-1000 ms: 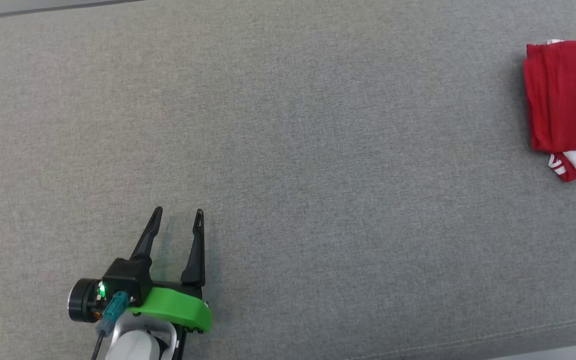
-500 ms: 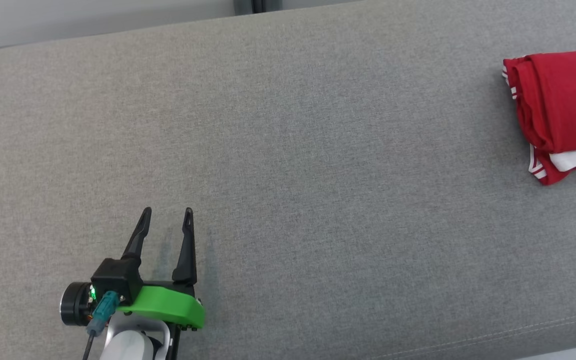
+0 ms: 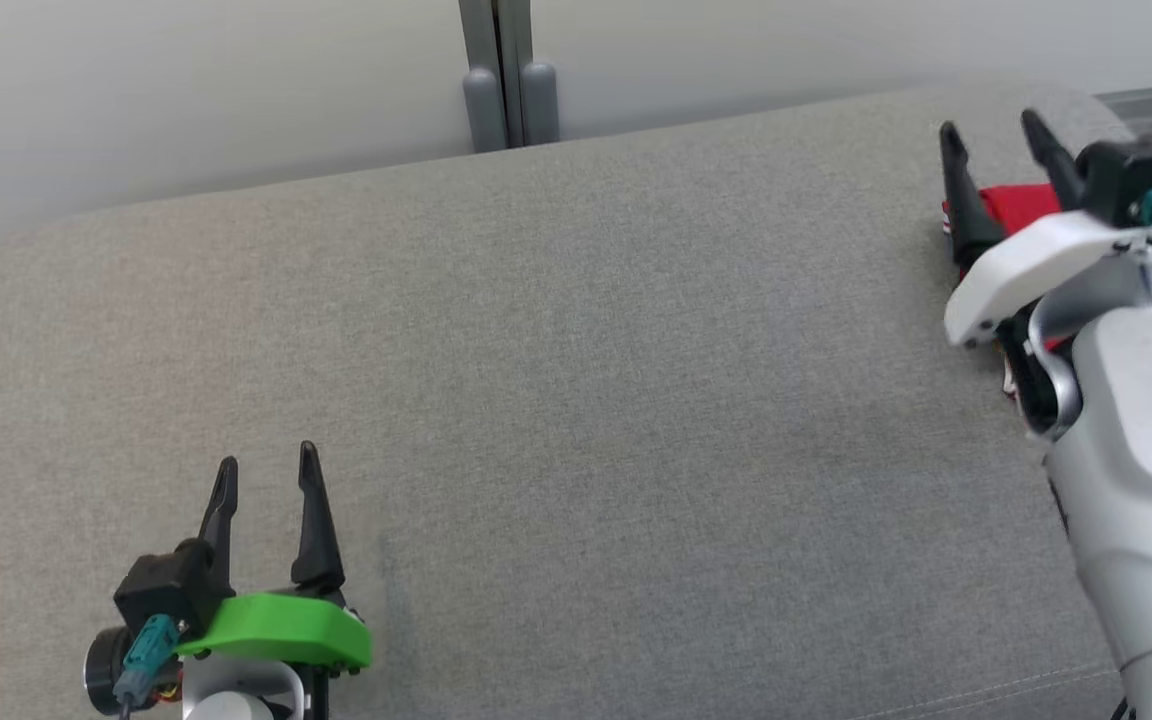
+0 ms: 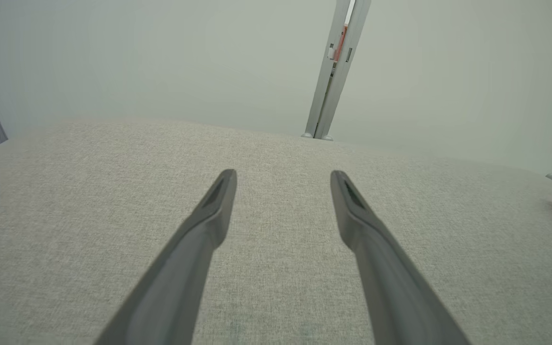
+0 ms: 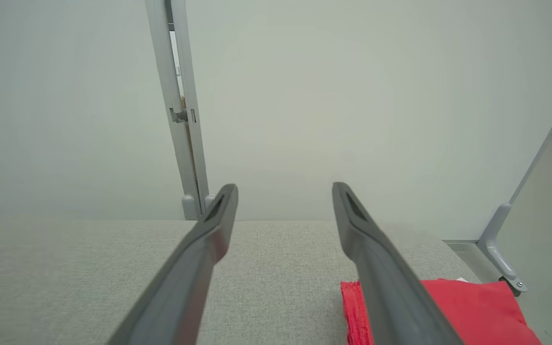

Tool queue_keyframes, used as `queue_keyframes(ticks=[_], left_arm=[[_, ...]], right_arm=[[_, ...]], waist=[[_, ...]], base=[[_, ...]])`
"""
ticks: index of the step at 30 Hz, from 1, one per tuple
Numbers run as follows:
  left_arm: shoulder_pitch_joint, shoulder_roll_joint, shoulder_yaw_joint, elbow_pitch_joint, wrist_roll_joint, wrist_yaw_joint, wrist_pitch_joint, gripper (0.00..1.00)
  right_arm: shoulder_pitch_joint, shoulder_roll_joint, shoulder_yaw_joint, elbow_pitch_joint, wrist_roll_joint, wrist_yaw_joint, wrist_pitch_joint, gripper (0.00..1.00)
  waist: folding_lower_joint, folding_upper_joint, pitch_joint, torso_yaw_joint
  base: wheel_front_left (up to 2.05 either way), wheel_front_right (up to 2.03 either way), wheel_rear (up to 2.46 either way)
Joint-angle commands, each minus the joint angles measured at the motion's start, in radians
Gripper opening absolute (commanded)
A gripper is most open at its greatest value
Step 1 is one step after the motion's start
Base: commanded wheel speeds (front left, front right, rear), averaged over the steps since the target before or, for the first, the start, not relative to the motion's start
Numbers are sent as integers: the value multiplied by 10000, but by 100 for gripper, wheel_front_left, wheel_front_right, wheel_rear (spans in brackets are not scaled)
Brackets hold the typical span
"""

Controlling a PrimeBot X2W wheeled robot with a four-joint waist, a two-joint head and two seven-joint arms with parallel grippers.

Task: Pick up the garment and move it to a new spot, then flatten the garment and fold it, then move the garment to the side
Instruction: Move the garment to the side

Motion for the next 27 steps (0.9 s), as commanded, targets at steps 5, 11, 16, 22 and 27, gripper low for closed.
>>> queue_keyframes(ticks=[5,11,16,22,27], left_arm=[[562,-100,132,97,0,75,-26,100],[936,-138,18,137,226,86,-27,100],[1272,-160,-47,19,295,122,-28,100],[1456,-172,-159,-48,274,152,-28,100],[1497,-175,-162,-154,263,232,-28,100]], right_arm=[[1791,597,-7,-914,291,-17,-570,100],[3941,1371,-696,-2242,78,-17,-937,100],[5482,1771,-824,-3482,-455,-17,-875,100],[6546,1836,-501,-4377,-78,-17,-779,100],[6883,1841,-241,-4434,114,-17,-902,100]], waist=[[0,0,-797,504],[0,0,-1099,992],[0,0,-1230,1124],[0,0,-1242,1102],[0,0,-1210,1005]], base=[[0,0,0],[0,0,0],[0,0,0],[0,0,0],[0,0,0]])
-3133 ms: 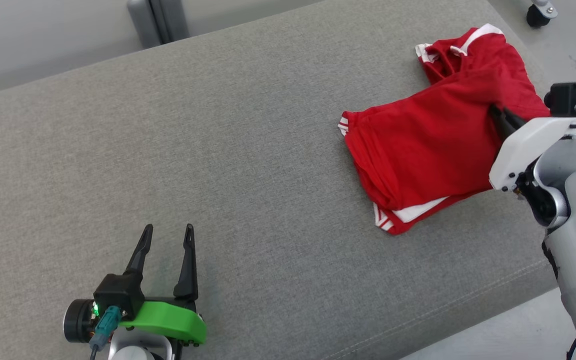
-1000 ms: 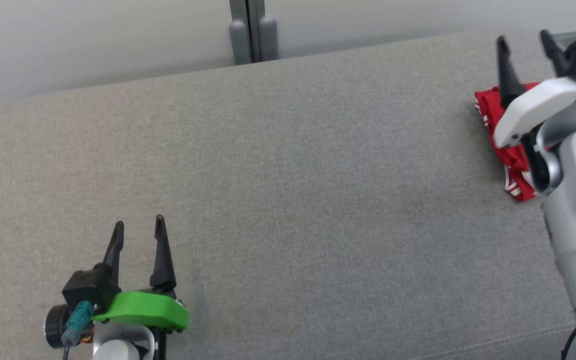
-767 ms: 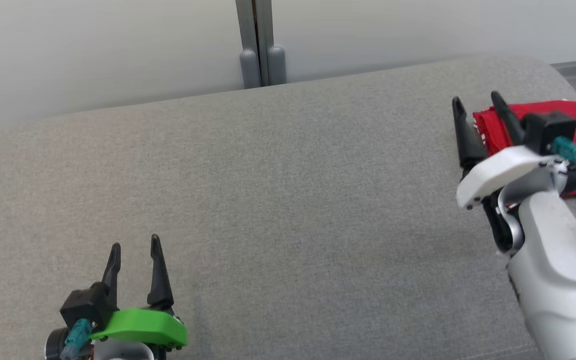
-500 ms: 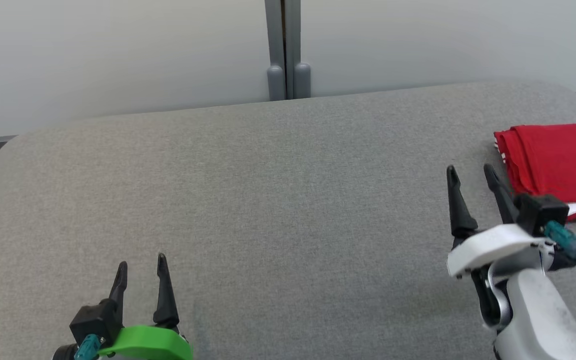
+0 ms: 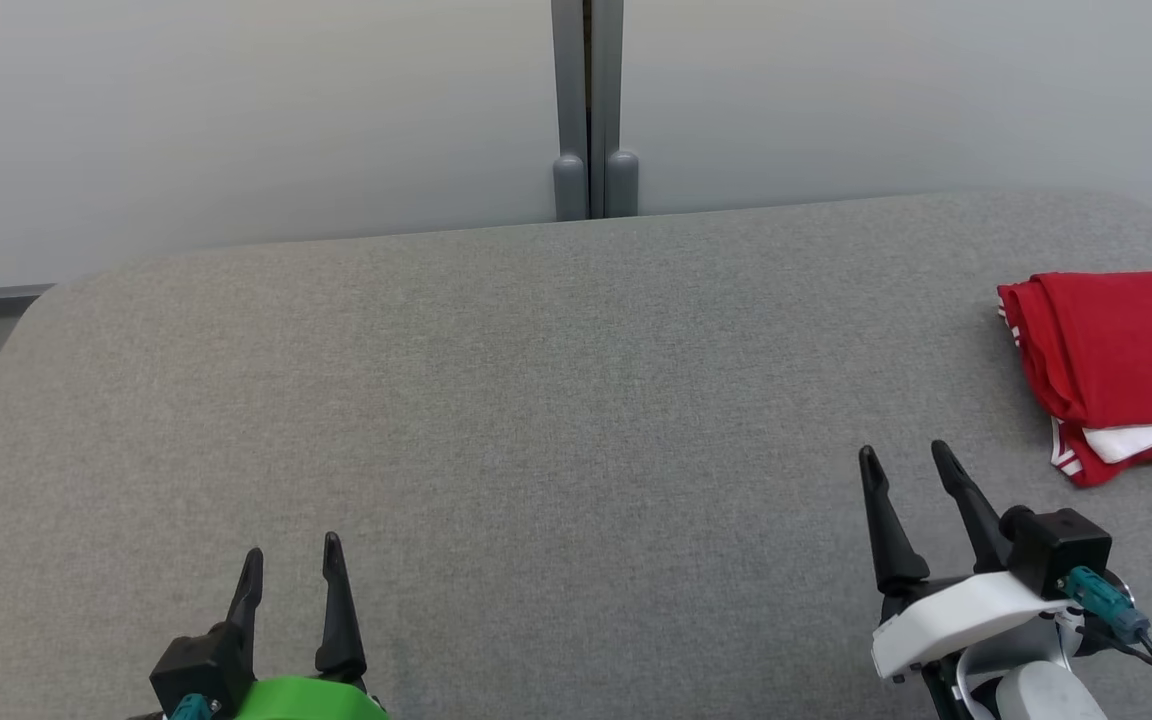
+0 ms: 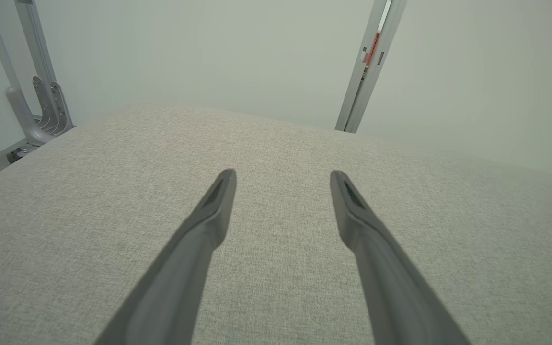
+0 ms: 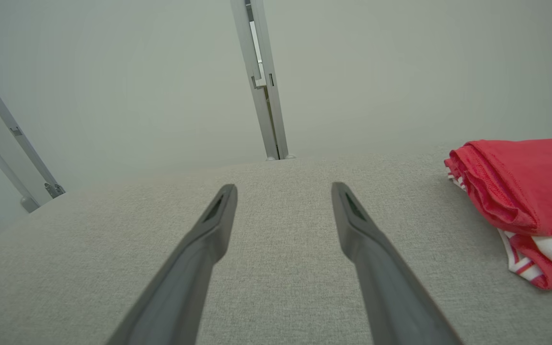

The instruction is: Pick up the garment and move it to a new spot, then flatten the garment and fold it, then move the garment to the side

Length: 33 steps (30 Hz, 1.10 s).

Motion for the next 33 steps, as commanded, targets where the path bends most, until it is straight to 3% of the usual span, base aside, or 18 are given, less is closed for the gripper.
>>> queue_keyframes(ticks=[1,25,26,33], left_arm=[[106,4,-4,-44,68,56,-28,100],[-1,4,-149,283,-50,168,-28,100],[5,-8,-171,293,12,126,3,0],[-43,-13,-43,529,-719,2,244,0]], right_arm=[[155,-7,74,18,14,-17,-77,100],[211,-7,245,154,169,-17,128,100],[125,4,242,130,158,0,127,0],[222,19,175,336,958,0,277,0]], waist=[[0,0,8,-31],[0,0,43,-36],[0,0,43,-35],[0,0,55,-40]], base=[[0,0,0],[0,0,0],[0,0,0],[0,0,0]])
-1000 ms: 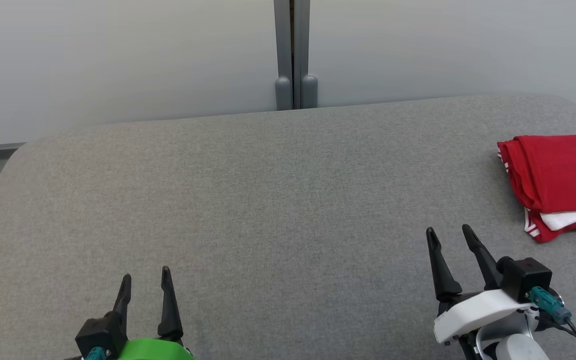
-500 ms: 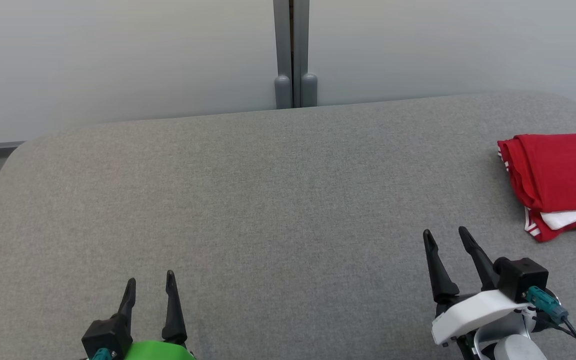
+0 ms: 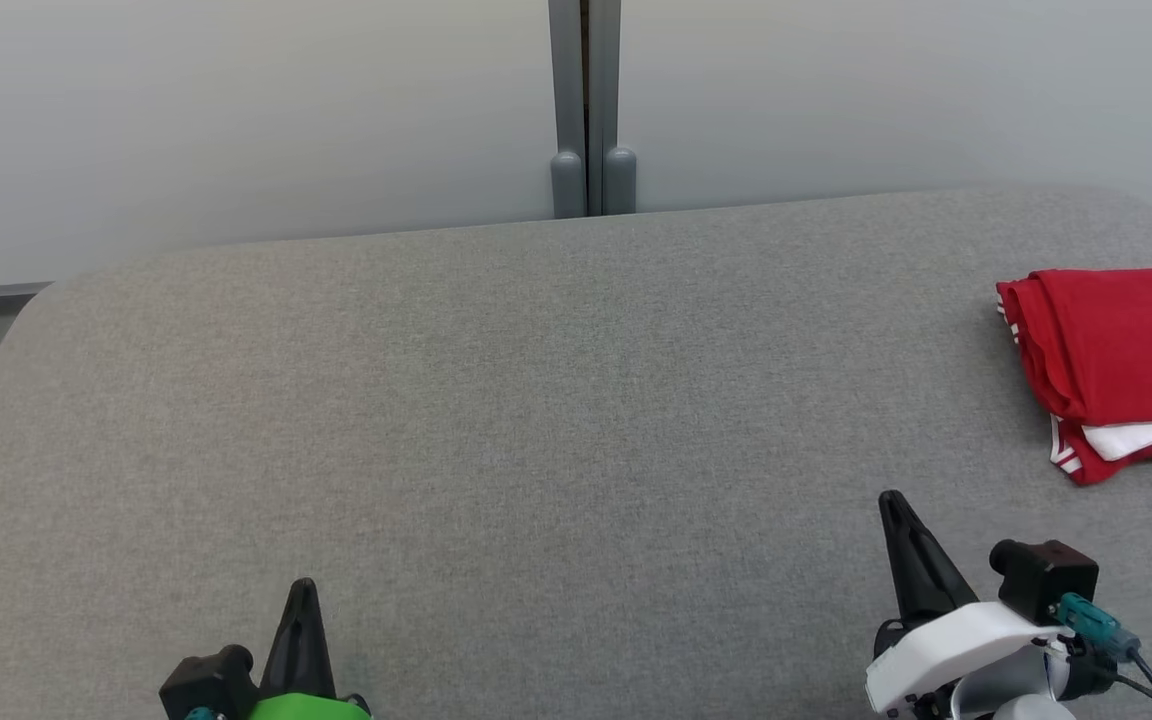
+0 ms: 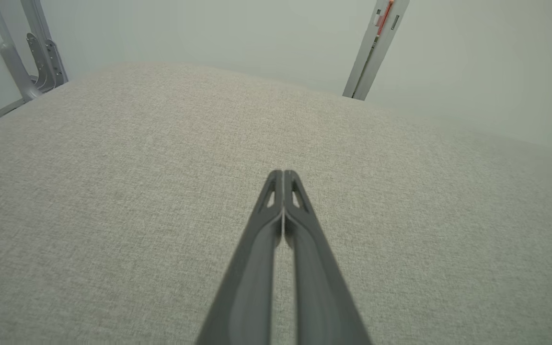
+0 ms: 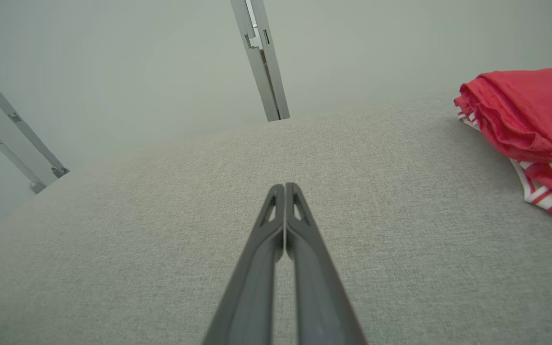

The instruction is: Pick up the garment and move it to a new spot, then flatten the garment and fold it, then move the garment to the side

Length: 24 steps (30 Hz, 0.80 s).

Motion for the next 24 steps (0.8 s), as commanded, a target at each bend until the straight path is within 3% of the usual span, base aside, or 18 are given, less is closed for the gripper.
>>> queue_keyframes(ticks=[1,24], left_arm=[[-181,6,145,-149,-438,-107,101,0],[-665,11,902,-281,-3908,-717,1117,0]], right_arm=[[-187,-33,-72,-161,495,-1,82,0],[-474,-125,-506,-171,4315,-3,863,0]], waist=[[0,0,5,-3],[0,0,69,-34]], base=[[0,0,0],[0,0,0]])
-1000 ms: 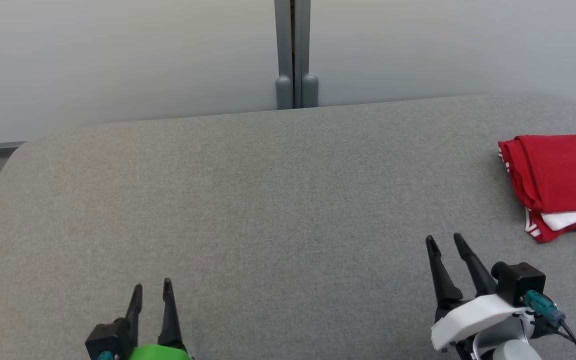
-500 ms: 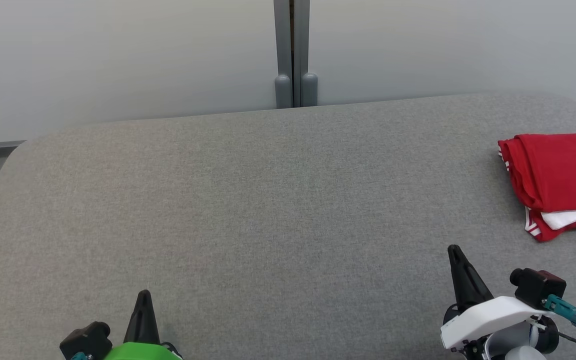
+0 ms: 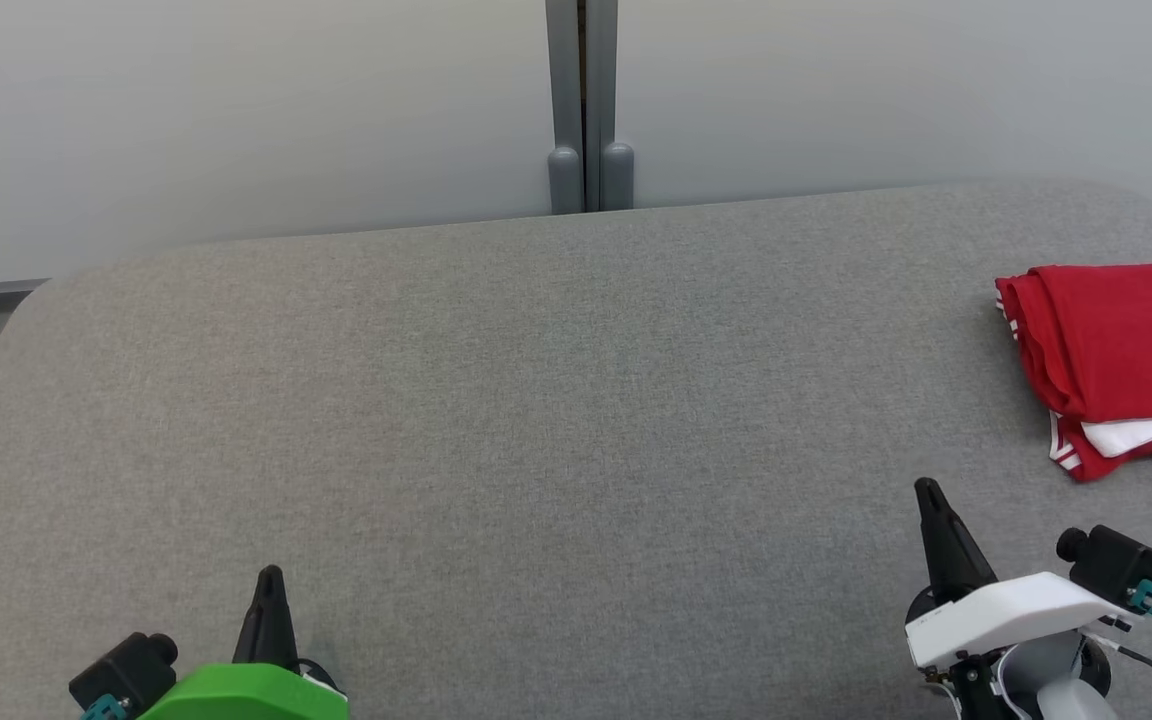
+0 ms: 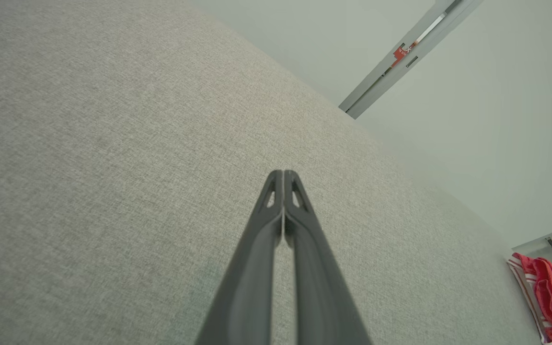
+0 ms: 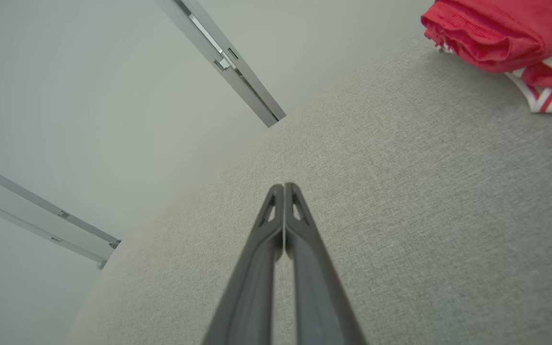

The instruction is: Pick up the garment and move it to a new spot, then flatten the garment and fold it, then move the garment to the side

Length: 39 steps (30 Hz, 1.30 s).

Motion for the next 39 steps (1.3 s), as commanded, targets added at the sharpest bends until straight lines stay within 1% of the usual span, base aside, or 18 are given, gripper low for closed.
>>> queue_keyframes(ticks=[1,17,39], left_arm=[[-329,23,97,-180,-328,-87,78,0],[-592,26,526,-245,-2270,-433,648,0],[-891,29,1000,-317,-4448,-822,1289,0]], right_arm=[[-261,-64,-67,-156,372,-3,75,0],[-415,-92,-339,-170,2477,-5,528,0],[-582,-100,-668,-178,4826,-6,1069,0]], waist=[[0,0,4,-2],[0,0,48,-23],[0,0,109,-53]], base=[[0,0,0],[0,0,0],[0,0,0]])
